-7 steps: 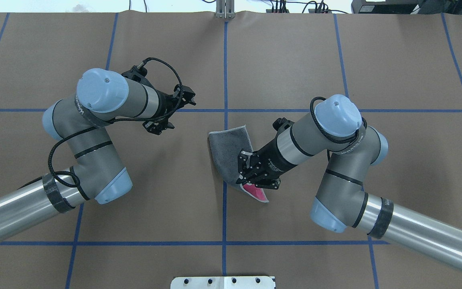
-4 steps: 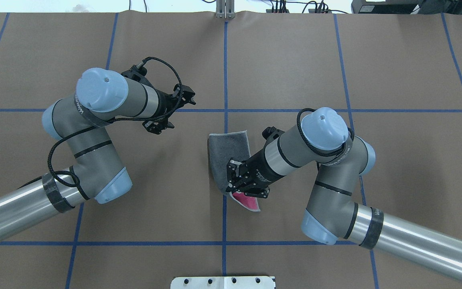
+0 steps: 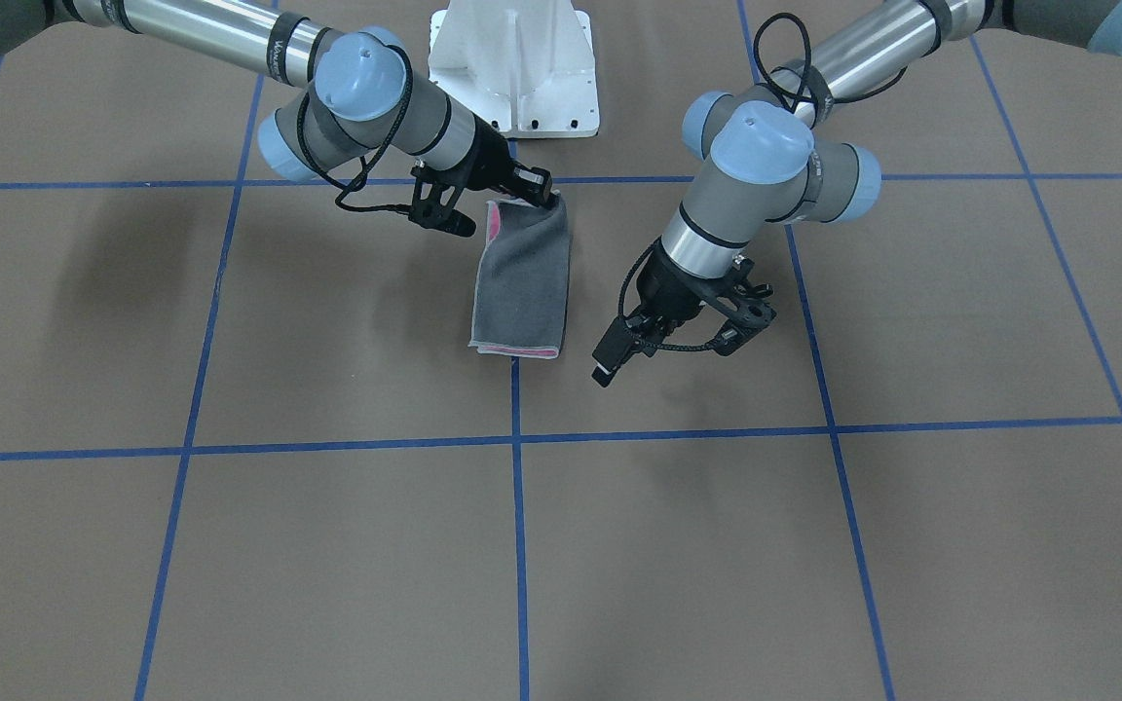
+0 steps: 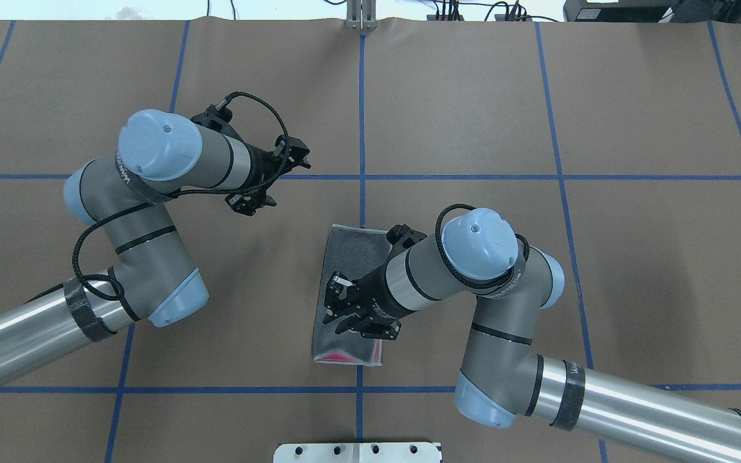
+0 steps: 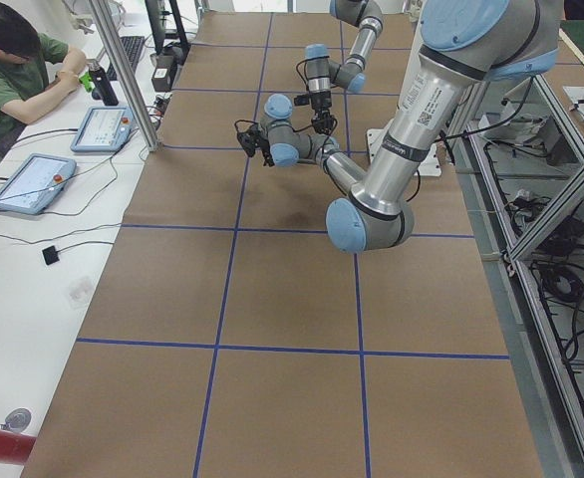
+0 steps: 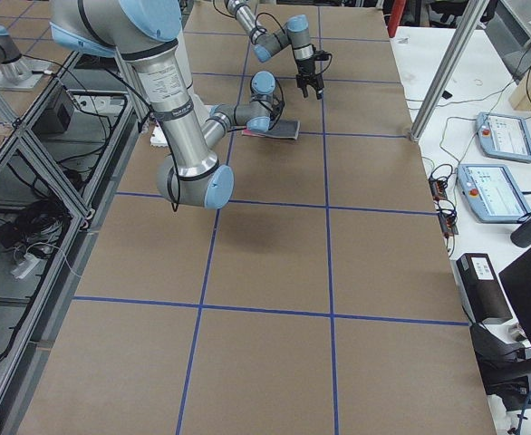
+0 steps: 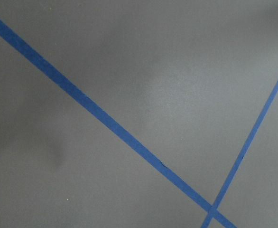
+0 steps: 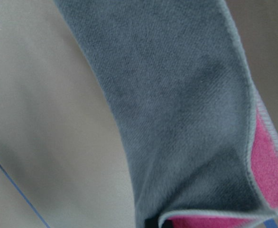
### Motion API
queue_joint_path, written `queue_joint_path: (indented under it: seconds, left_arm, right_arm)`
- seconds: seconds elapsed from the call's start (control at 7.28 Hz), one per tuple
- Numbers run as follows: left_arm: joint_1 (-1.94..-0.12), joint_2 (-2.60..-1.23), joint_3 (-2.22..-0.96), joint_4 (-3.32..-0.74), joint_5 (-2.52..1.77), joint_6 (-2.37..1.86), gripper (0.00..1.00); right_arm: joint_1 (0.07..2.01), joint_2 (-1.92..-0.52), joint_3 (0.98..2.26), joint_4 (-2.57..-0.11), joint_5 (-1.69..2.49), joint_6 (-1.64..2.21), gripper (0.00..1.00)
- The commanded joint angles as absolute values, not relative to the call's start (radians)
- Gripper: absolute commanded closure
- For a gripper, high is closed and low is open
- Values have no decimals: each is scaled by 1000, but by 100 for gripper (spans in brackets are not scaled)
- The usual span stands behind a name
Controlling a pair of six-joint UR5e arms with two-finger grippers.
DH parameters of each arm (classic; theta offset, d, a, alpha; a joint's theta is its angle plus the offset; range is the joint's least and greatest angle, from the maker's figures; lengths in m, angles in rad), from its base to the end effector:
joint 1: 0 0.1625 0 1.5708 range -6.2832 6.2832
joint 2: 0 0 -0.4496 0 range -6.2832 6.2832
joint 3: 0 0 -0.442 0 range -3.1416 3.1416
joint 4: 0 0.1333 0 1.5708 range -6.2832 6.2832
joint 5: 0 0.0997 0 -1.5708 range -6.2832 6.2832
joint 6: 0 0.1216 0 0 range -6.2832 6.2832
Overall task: Fold towel twice with both arms
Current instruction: 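Open the right gripper and lift it off the towel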
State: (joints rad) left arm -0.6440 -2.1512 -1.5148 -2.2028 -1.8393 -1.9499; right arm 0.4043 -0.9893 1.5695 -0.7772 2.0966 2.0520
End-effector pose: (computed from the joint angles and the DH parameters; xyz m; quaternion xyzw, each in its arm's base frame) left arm 0.5604 -0.5471 0.2731 -0.0396 0.5517 -0.3425 0.7595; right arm -0.6512 -0.3573 0.2187 -0.2243 -0.6042 0.1710 0.7453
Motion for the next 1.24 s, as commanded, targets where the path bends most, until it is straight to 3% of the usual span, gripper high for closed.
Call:
queue_joint_path:
  seconds: [0.0, 0.55, 1.1]
  left_arm:
    - [-652, -2151, -1520, -2203, -1841, -1950, 0]
    - [-643, -2111, -1620, -2201, -1885, -1966, 0]
    - [-436, -2005, -1770, -2191, -1798, -2074, 0]
  right_arm:
    - [464, -1014, 1583, -775, 2132, 2016, 0]
    - [692, -1038, 1569, -779, 2293, 1877, 0]
    - [820, -1043, 1543, -779, 2283, 1720, 0]
